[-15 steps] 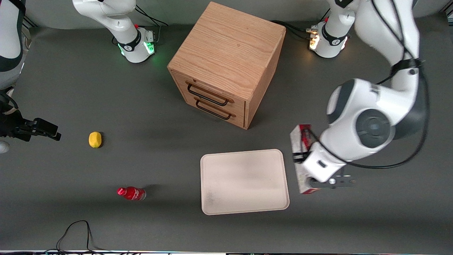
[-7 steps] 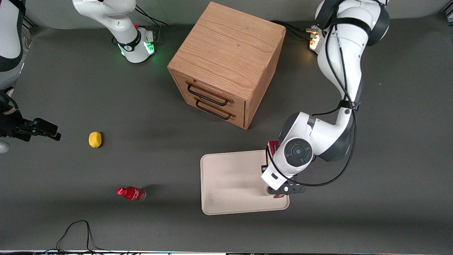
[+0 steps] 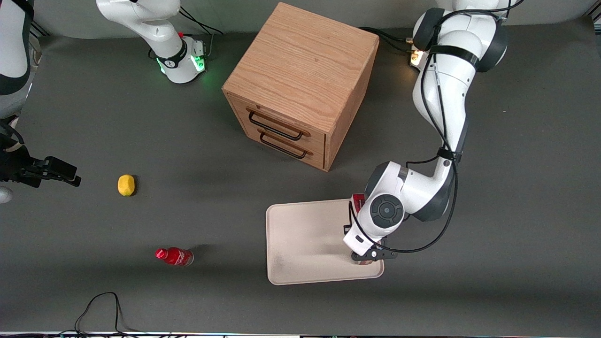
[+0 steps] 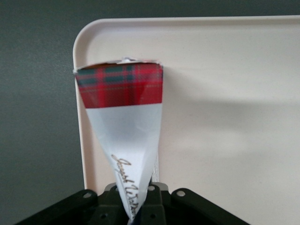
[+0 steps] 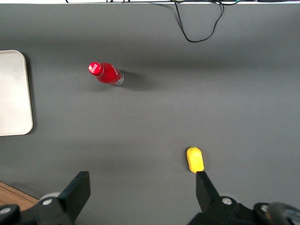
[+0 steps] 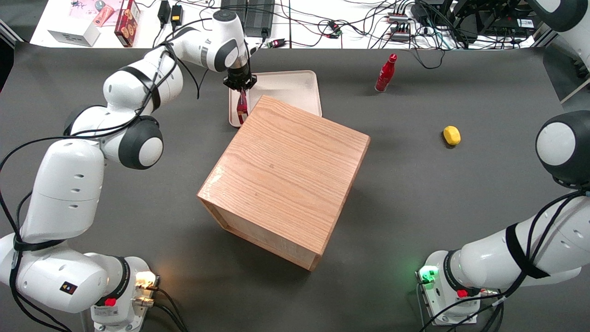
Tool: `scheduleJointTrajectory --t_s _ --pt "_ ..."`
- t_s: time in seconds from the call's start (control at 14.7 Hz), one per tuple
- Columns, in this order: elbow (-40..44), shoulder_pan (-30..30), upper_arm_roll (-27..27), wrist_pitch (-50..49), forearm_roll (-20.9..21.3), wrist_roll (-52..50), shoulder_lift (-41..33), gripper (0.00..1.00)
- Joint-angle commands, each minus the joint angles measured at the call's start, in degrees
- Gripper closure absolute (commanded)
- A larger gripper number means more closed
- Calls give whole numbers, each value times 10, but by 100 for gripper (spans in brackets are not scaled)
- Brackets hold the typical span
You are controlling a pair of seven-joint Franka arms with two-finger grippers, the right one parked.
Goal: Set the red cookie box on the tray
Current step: 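Lower the upright cookie box onto the tray's corner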
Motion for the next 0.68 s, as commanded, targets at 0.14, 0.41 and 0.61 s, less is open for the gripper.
scheduleJointTrajectory --t_s 0.14,0.41,0.61 --pt "-12 -5 17 13 3 -8 -15 0" --pt "-23 15 17 -24 7 -4 -81 0" --pt "-55 41 17 -100 2 56 -174 0"
